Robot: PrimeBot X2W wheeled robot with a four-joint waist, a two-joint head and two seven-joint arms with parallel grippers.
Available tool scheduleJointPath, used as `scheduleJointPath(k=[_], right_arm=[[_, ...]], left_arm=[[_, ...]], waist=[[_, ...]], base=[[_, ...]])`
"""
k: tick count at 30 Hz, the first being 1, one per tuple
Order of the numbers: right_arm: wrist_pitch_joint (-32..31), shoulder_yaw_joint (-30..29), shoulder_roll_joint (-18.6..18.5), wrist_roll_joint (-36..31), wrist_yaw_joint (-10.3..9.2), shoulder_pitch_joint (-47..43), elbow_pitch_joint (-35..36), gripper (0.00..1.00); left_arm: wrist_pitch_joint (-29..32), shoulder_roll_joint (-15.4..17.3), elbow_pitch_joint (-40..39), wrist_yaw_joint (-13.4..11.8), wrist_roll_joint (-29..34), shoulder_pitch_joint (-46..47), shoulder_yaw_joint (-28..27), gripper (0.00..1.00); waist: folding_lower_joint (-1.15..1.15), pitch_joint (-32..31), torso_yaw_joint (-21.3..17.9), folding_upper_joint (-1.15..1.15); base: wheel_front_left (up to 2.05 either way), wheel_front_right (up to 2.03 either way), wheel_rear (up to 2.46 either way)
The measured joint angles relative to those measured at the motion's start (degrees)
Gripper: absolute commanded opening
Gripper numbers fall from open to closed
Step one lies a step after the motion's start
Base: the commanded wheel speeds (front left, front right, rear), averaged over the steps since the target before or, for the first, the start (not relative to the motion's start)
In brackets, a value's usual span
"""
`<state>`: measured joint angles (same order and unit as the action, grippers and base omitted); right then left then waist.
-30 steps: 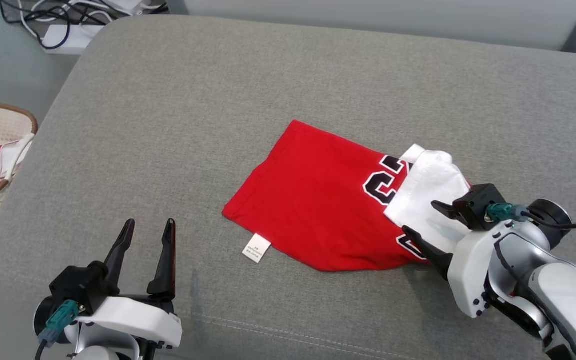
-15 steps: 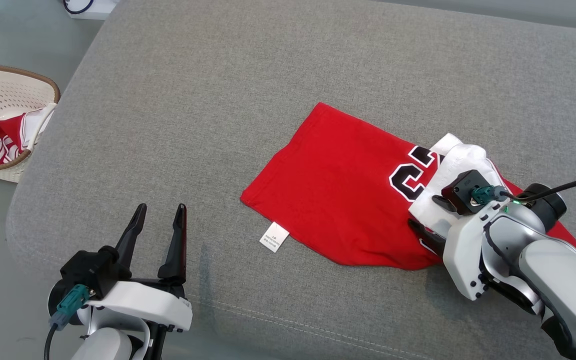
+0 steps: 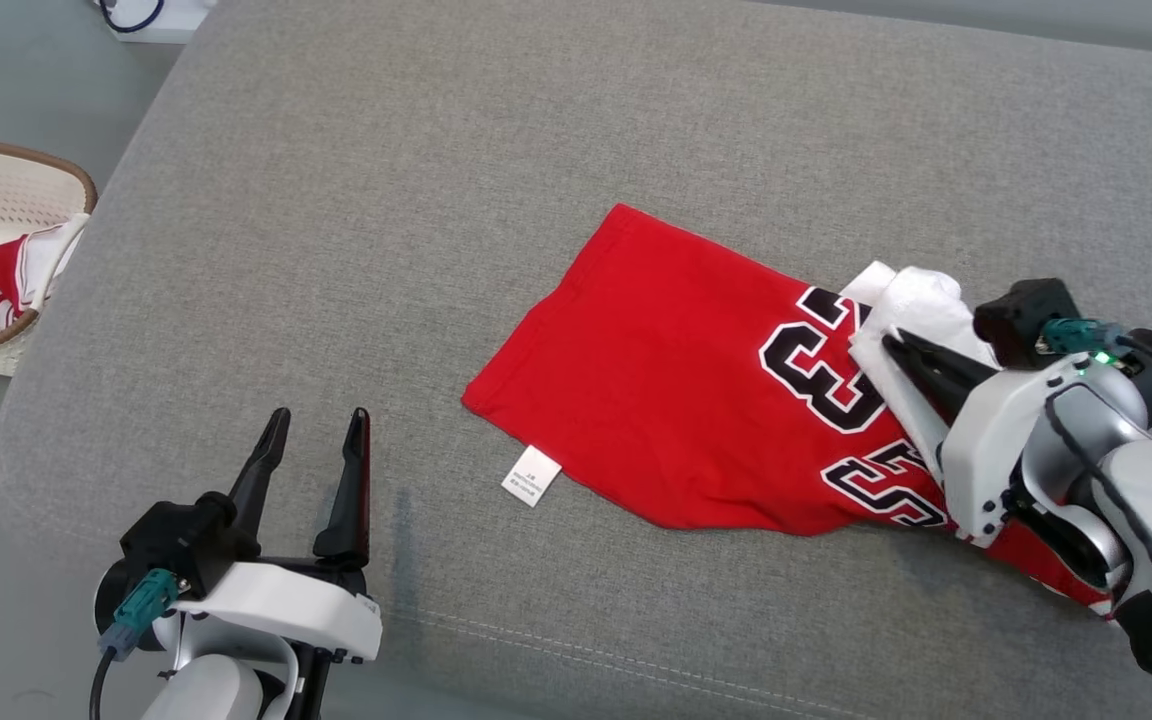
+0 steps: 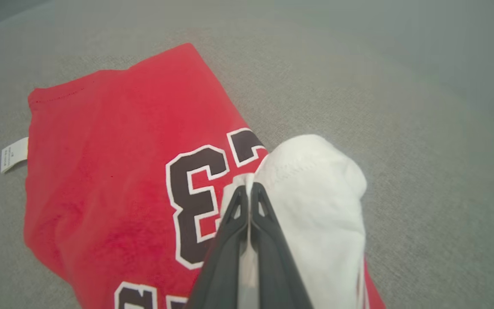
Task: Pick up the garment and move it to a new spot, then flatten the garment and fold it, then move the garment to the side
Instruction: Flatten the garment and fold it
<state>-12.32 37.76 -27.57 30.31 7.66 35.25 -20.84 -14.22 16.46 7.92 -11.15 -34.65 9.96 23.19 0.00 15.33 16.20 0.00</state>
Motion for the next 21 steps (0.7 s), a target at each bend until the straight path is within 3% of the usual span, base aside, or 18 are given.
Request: scheduleJointPath(k=[7,17,21], right_arm=[[3.0,-10.8,1.2,0.0,0.00,-4.4,0.3,0.00],[7.2,-27.7,5.6,-1.3,-0.01,-11.1,-2.2,0.00],[9.1,-31.6,6.8,-2.7,-0.01,-12.9,-4.3,0.00]], left_arm=[[0.0,0.7,-0.1,0.0,0.5,0.0,-0.3,1.00],[0.7,1.6,-1.1,0.0,0.9,0.0,0.0,1.00],[1.7,2.9,-1.8,0.0,1.0,0.0,0.0,1.00]], waist=[[0.00,-0.2,-2.6,0.00],[0.00,-0.3,-5.7,0.00],[0.00,-0.1,-7.2,0.00]], base=[[0.00,0.00,0.00],[0.00,0.00,0.00],[0.00,0.00,0.00]])
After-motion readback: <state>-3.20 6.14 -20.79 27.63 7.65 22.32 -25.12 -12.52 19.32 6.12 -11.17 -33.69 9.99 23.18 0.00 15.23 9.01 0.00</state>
